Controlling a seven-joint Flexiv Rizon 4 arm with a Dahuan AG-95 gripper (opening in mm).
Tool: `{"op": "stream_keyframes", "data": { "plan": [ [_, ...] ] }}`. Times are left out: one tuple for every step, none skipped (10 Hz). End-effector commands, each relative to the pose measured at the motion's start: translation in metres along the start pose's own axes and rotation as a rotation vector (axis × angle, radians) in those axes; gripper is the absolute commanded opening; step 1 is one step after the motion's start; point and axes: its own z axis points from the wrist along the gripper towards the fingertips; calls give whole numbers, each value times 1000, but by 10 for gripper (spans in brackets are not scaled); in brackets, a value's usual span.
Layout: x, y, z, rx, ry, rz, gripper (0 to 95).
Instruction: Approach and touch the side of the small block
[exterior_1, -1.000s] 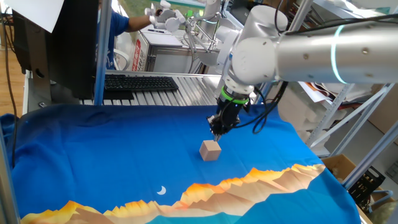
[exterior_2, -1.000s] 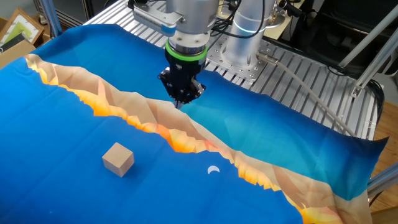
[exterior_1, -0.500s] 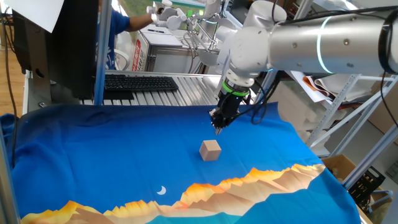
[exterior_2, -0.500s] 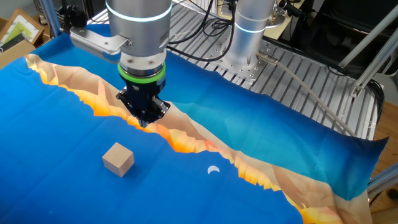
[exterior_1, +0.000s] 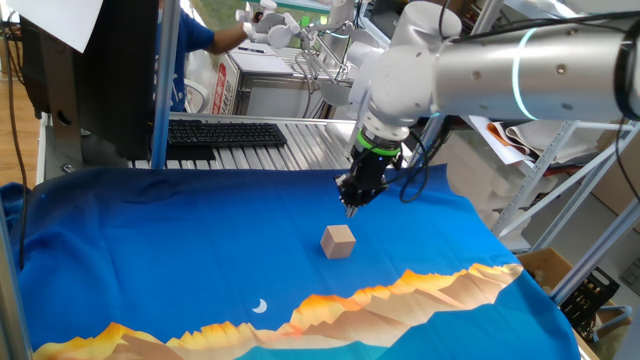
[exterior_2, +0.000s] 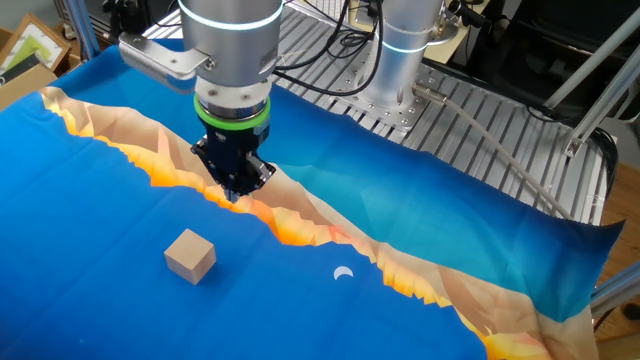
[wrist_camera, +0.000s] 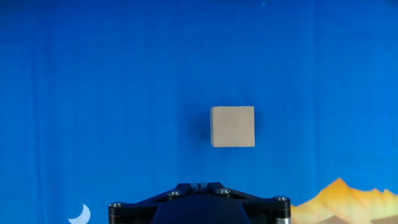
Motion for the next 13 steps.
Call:
{"op": "stream_keyframes", "data": {
  "plan": [
    [0,1,-2,-9,29,6,0],
    [0,1,-2,-8,29,5,0],
    [0,1,-2,-7,31,4,0],
    [0,1,-2,-6,30,5,0],
    [0,1,-2,-16,30,12,0],
    [0,1,-2,-19,32,16,0],
    [0,1,-2,-26,46,33,0],
    [0,1,-2,-28,61,42,0],
    [0,1,-2,-39,76,55,0],
    [0,1,-2,-45,81,63,0],
    [0,1,-2,-44,81,61,0],
    [0,1,-2,-46,81,60,0],
    [0,1,-2,-44,76,66,0]
  ]
}}
